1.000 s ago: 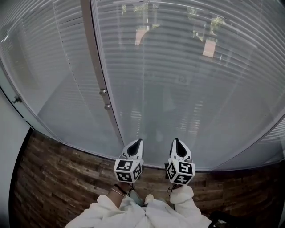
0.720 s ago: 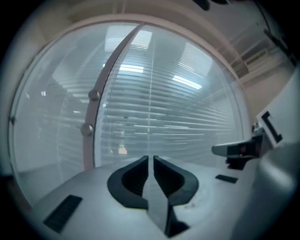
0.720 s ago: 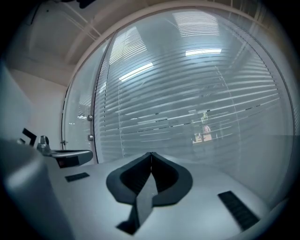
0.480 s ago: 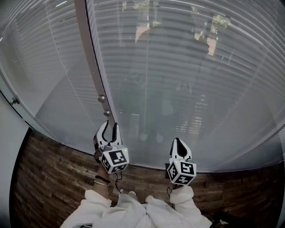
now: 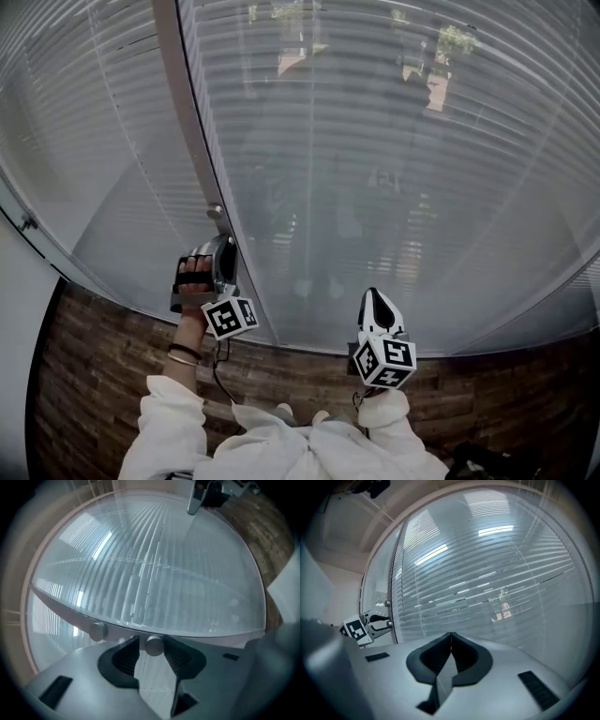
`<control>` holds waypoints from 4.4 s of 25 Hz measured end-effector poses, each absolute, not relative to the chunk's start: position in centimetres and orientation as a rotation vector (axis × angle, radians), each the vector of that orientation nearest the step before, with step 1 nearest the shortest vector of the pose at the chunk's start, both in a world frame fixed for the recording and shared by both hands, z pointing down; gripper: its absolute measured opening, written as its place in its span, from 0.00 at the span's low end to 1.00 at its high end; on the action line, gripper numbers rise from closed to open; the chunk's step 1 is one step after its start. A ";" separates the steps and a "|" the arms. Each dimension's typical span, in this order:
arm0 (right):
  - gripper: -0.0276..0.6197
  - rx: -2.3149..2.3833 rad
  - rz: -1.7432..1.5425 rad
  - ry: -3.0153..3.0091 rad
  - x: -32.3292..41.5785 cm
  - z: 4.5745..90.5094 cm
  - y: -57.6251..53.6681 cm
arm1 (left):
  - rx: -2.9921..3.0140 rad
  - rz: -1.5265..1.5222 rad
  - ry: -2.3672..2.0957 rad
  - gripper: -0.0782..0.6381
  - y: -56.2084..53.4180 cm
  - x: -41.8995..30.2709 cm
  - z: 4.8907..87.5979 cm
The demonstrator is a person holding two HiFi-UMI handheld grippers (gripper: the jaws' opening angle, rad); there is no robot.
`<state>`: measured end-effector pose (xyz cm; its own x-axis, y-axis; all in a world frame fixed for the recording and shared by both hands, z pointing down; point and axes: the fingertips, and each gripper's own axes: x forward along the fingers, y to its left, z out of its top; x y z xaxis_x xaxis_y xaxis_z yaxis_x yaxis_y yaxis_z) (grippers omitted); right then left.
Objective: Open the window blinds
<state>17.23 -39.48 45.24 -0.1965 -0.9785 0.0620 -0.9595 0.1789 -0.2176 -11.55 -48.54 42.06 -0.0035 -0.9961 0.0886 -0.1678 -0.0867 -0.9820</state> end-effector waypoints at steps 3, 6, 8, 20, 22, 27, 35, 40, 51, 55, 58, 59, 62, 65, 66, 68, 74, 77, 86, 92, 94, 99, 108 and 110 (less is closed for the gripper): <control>0.06 -1.933 -0.318 2.324 17.3 45.0 -39.3 | -1.371 -1.233 1.313 0.30 -48.8 -11.5 42.1; 0.06 -1.945 -0.310 2.306 17.7 44.6 -39.0 | -1.421 -1.183 1.384 0.28 -48.9 -11.8 42.2; 0.06 -1.953 -0.312 2.292 18.0 44.6 -38.9 | -1.490 -1.120 1.470 0.28 -49.0 -12.0 42.2; 0.06 -1.966 -0.343 2.261 18.3 45.2 -38.6 | -2.333 -0.206 2.143 0.28 -48.9 -13.5 41.2; 0.06 -1.963 -0.337 2.259 18.4 45.0 -38.7 | -2.495 0.091 2.239 0.28 -48.8 -13.8 40.9; 0.06 -1.952 -0.323 2.269 18.3 44.7 -38.8 | -2.794 0.853 2.312 0.28 -49.1 -14.2 41.7; 0.06 -1.940 -0.313 2.280 18.3 44.6 -38.9 | -2.915 1.933 2.153 0.28 -49.3 -14.6 42.3; 0.06 -1.936 -0.315 2.282 18.3 44.6 -38.7 | -2.793 2.693 1.888 0.28 -49.1 -14.8 42.6; 0.06 -1.905 -0.315 2.297 17.5 44.3 -38.6 | -2.131 -0.450 1.949 0.32 -46.7 -16.0 40.5; 0.06 -1.876 -0.315 2.308 16.1 44.3 -38.3 | -1.623 -0.995 1.486 0.36 -47.1 -13.2 42.8; 0.06 -1.871 -0.319 2.305 15.9 44.2 -37.9 | -1.569 -1.049 1.414 0.36 -47.5 -12.5 42.6; 0.06 -1.873 -0.320 2.301 15.9 44.1 -37.9 | -1.548 -1.054 1.398 0.36 -47.8 -12.4 42.4; 0.06 -1.882 -0.323 2.279 16.2 44.1 -37.8 | -1.480 -1.121 1.306 0.36 -48.6 -12.0 42.2; 0.06 -1.890 -0.321 2.263 16.2 44.1 -37.7 | -1.438 -1.164 1.260 0.35 -48.7 -12.0 42.5; 0.06 -1.892 -0.319 2.259 16.2 44.1 -37.8 | -1.428 -1.164 1.262 0.35 -48.7 -12.0 42.6; 0.06 -1.893 -0.316 2.253 16.1 44.0 -37.9 | -1.417 -1.154 1.283 0.29 -48.8 -12.1 42.6; 0.06 -1.904 -0.326 2.245 15.9 44.1 -37.9 | -1.683 -0.964 1.533 0.28 -48.9 -12.6 42.4; 0.06 -1.914 -0.328 2.236 16.1 44.2 -38.0 | -1.898 -0.782 1.736 0.28 -49.0 -12.8 42.2; 0.06 -1.934 -0.330 2.216 17.4 44.3 -37.9 | -2.404 -0.187 2.127 0.28 -48.8 -13.2 41.8; 0.06 -1.929 -0.331 2.223 17.4 44.4 -37.7 | -2.479 -0.055 2.183 0.28 -48.8 -13.4 41.8; 0.06 -1.927 -0.329 2.228 17.3 44.4 -37.6 | -2.506 -0.003 2.203 0.28 -48.7 -13.5 41.7; 0.06 -1.927 -0.327 2.230 17.6 44.4 -37.3 | -2.607 0.208 2.272 0.28 -48.5 -13.6 41.7; 0.06 -1.927 -0.330 2.223 17.6 44.1 -37.4 | -2.873 0.782 2.319 0.28 -49.0 -13.4 42.1; 0.06 -1.923 -0.331 2.224 17.4 44.0 -37.5 | -2.897 0.875 2.321 0.28 -49.0 -13.5 42.0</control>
<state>17.44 -37.48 44.00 -0.1453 -0.9894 0.0072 -0.9486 0.1373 -0.2852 -13.46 -49.04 41.99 0.2459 -0.9669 0.0680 -0.6814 -0.1225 0.7216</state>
